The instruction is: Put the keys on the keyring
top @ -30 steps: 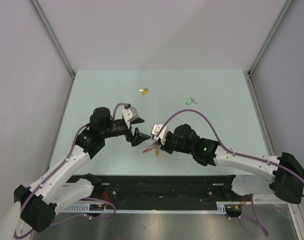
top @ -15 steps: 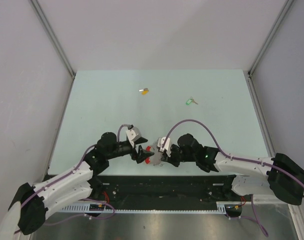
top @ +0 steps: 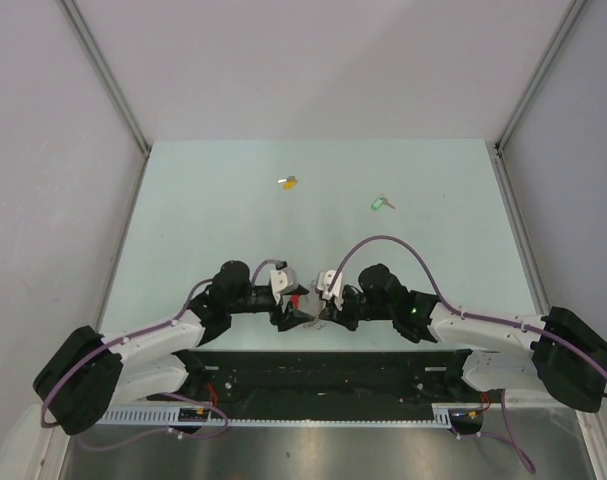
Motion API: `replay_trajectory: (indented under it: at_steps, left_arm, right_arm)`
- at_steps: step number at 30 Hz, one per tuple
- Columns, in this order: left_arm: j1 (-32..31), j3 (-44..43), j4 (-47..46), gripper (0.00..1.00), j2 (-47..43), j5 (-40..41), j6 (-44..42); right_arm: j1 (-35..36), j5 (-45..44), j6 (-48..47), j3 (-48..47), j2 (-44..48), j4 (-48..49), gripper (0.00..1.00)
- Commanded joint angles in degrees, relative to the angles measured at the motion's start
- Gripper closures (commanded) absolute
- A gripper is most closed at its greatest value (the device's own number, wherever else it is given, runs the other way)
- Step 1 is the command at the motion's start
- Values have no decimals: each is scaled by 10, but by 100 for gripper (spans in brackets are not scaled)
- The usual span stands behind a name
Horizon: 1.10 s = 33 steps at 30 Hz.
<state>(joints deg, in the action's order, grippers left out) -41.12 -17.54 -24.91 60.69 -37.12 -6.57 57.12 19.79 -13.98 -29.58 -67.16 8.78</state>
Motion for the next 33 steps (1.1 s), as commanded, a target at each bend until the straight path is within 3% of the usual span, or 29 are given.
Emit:
replay_trajectory:
  at_steps: [1,4,5,7,14,22,30,33]
  left_arm:
    - [-4,1,-37,29,9,-46,-67]
    - [-4,-5,-38,36,22,-60,-81]
    - [-4,-9,-35,47,30,-65,-85]
    - [-4,-21,-23,54,40,-70,-88]
    - [-4,-39,-9,56,73,-69,-97]
    - [-4,-52,-5,67,88,-86,-94]
    - [-11,-63,9,68,102,-100,-96]
    - [-12,-69,13,74,106,-99,-98]
  right_arm:
    - [-14,20,-5,-2,15,36,100]
    - [-16,25,-6,-2,13,36,100]
    - [-16,27,-7,-1,12,35,100]
    - [-17,27,-8,-3,11,34,100]
    - [-18,30,-8,-4,12,34,100]
    - [-18,32,-7,-5,8,35,100]
    - [-19,35,-7,-6,7,37,100]
    - [-19,38,-7,-7,6,36,100]
